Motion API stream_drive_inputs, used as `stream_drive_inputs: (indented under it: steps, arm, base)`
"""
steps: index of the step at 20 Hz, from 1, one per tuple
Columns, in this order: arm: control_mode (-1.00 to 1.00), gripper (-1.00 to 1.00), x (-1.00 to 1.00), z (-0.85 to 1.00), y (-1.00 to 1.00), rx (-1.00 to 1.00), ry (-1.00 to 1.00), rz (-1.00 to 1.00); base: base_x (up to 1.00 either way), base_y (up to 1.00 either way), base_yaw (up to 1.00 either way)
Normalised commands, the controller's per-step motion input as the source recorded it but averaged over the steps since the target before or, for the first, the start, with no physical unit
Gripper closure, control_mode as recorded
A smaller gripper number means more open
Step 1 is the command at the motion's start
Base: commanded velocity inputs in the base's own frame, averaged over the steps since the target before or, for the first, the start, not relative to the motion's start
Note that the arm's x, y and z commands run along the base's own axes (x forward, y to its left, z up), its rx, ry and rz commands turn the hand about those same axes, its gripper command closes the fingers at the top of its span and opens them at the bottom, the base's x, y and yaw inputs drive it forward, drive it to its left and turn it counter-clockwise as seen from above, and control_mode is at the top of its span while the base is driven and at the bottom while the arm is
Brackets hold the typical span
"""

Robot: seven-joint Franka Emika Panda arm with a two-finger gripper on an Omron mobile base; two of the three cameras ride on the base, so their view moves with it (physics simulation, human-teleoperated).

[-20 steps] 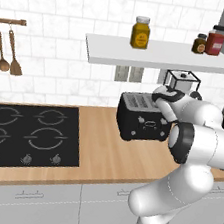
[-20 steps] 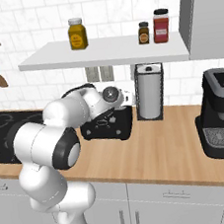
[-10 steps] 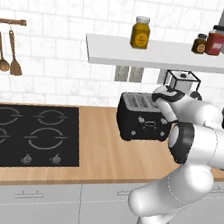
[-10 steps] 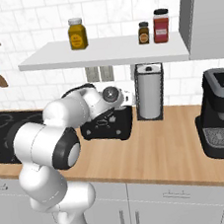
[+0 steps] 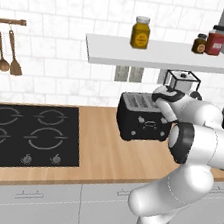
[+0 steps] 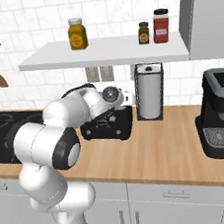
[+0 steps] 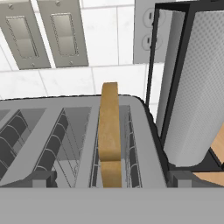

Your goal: Start the toaster. Once the lever pops up, take the bread to the plate on the dining counter.

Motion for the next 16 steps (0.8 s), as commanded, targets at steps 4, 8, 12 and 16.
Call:
stream_drive_inputs:
  steps: [4,8,12,16]
  arm:
    - [-1.00,-1.00,0.00,0.00,0.00,0.00,0.00,0.00]
    - [-1.00,-1.00,0.00,0.00,0.00,0.00,0.00,0.00]
    - [-1.00,-1.00,0.00,0.00,0.00,0.00,0.00,0.00]
    - [-1.00,-1.00,0.00,0.00,0.00,0.00,0.00,0.00]
  base:
    - [0.00,0.00,0.00]
    - [0.00,0.00,0.00]
    - [0.00,0.00,0.00]
    - [0.00,0.00,0.00]
